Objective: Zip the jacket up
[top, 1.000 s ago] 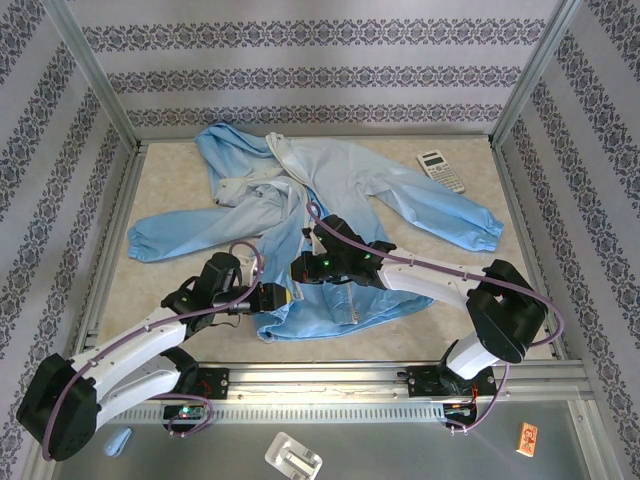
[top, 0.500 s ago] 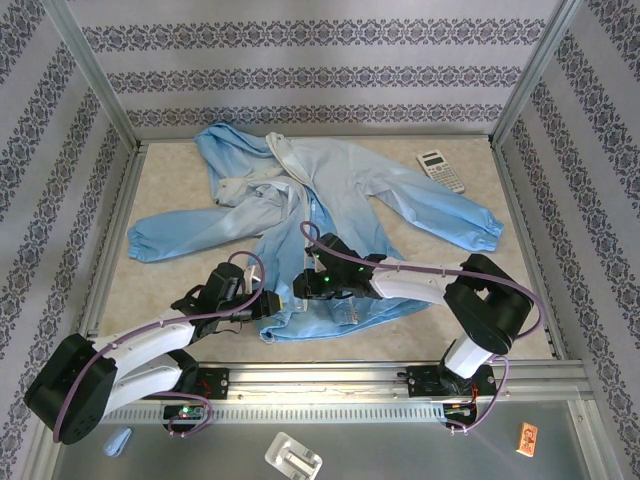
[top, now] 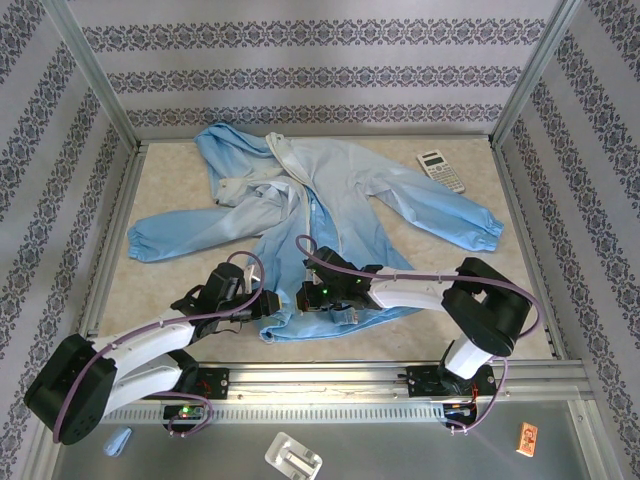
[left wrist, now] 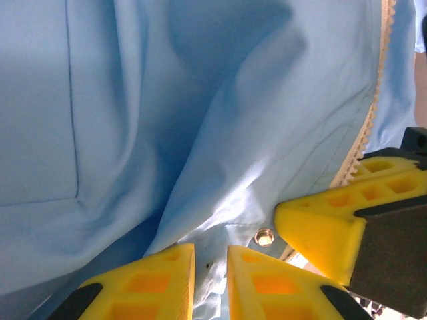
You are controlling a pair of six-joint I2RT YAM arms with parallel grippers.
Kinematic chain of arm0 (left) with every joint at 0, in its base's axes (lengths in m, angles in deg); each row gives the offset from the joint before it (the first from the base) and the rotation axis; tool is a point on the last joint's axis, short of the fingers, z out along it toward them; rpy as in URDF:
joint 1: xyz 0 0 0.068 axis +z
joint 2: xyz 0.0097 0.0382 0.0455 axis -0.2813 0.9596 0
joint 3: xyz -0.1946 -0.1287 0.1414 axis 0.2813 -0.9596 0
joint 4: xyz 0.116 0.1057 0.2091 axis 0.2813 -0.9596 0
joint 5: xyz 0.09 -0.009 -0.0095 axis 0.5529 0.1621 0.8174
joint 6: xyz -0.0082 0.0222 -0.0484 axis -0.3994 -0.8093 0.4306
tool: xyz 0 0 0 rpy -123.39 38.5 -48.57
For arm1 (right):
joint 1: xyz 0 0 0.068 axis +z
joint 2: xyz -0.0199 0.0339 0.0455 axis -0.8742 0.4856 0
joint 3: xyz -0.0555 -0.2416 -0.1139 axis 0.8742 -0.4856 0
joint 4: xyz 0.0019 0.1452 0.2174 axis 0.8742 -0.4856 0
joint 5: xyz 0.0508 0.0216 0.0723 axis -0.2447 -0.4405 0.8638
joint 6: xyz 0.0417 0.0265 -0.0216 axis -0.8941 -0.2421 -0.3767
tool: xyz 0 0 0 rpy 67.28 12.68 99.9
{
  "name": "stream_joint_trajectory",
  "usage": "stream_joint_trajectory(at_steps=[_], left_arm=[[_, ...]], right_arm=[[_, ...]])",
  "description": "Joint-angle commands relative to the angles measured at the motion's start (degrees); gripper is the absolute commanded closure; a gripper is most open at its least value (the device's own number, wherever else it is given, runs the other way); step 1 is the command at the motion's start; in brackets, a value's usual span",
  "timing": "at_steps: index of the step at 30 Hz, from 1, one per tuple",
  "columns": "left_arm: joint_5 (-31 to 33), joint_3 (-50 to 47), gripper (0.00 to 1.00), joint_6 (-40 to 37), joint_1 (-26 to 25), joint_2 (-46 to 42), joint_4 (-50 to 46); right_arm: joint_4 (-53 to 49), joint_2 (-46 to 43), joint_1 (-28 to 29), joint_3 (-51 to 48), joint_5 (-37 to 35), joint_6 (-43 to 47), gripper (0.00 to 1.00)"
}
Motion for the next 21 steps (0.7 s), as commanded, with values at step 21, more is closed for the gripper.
stream_joint_trajectory(at_steps=[21], left_arm=[[-13.3, 7.9, 0.64, -0.9, 1.5, -3.9, -2.5]], right_arm=[[-2.4, -10.5, -4.2, 4.1, 8.9, 1.0, 1.00]])
